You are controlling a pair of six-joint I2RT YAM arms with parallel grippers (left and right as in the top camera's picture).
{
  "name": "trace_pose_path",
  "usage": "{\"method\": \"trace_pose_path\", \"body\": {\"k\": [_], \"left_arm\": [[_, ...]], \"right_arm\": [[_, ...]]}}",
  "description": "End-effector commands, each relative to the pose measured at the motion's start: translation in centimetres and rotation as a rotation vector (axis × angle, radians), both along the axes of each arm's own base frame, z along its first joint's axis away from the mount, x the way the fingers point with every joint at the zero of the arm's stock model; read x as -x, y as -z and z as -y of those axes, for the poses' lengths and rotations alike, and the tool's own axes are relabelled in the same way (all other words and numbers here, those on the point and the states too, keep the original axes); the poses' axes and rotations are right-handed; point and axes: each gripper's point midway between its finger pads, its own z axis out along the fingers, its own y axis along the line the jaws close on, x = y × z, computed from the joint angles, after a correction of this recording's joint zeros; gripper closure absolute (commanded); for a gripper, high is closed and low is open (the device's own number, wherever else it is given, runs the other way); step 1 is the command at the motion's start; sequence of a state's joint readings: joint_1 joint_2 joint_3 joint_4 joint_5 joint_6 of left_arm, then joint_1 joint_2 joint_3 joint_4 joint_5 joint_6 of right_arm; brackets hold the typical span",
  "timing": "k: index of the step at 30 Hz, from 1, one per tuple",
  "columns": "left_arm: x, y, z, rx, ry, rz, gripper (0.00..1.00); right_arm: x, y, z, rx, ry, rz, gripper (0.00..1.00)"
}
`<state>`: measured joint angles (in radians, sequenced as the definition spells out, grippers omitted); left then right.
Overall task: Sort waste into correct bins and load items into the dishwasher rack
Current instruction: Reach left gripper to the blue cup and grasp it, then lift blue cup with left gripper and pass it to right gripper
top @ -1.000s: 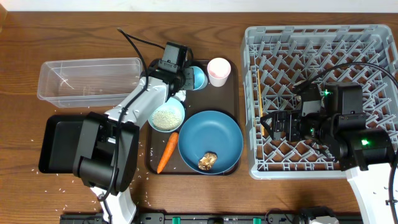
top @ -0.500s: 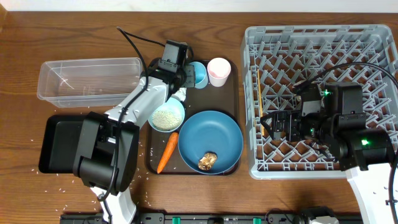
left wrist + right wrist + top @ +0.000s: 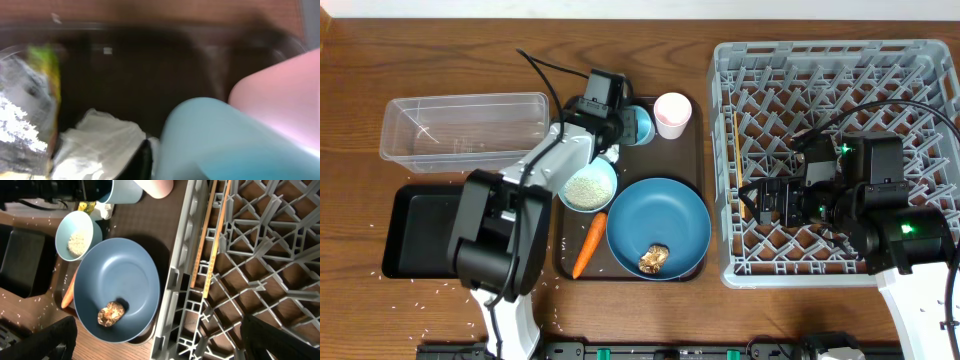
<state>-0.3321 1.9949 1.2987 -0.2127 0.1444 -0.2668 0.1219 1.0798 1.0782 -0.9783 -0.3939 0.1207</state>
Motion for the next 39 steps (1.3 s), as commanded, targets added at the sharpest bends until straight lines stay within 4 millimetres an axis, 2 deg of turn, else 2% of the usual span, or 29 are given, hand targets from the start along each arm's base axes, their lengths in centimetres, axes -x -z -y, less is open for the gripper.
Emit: {"method": "trace_pose_path", "body": {"k": [1, 7, 12, 15, 17, 22, 25, 29, 33, 36, 39], "left_arm": [[0.3, 0.3, 0.1, 0.002, 0.009, -0.011, 0.94], [0.4, -2.8, 0.0, 0.017, 0.008, 0.032, 0.94], [2.0, -7.1, -0.5, 0.025, 0.009, 0.055, 0.94], [4.0, -10.2, -1.0, 0.032, 0.014, 0.056, 0.94], [5.6, -12.3, -0.7, 0.061, 0.063, 0.063, 0.94], [10.6, -19.0, 2.3, 0.264, 0.285, 0.112, 0.94], [13.6, -23.8, 3.9, 0.435, 0.415, 0.169, 0.94], [17.4, -29.4, 4.8, 0.613, 0.582, 0.256, 0.94], [19.7, -33.2, 4.5, 0.7, 0.671, 0.338, 0.94], [21.3, -35.1, 4.6, 0.765, 0.742, 0.366, 0.94], [22.4, -36.4, 4.9, 0.828, 0.791, 0.355, 0.94]], "right_arm": [[-0.2, -0.8, -0.1, -0.007, -0.011, 0.024, 0.01], [-0.3, -0.8, -0.1, -0.007, -0.011, 0.025, 0.01], [-0.8, -1.2, -0.2, -0.012, -0.012, 0.053, 0.01], [-1.3, -1.8, -0.4, -0.027, -0.02, 0.086, 0.01], [-1.7, -2.3, -0.8, -0.059, -0.013, 0.099, 0.01], [-2.9, -4.4, -2.1, -0.168, -0.01, 0.158, 0.01], [-3.1, -6.5, -3.8, -0.269, -0.092, 0.219, 0.02], [-1.4, -11.0, -7.2, -0.468, -0.339, 0.337, 0.07], [2.5, -15.8, -9.5, -0.634, -0.691, 0.503, 0.07], [4.8, -17.8, -10.1, -0.692, -0.863, 0.584, 0.06], [5.4, -18.4, -10.7, -0.705, -0.901, 0.596, 0.07]]}}
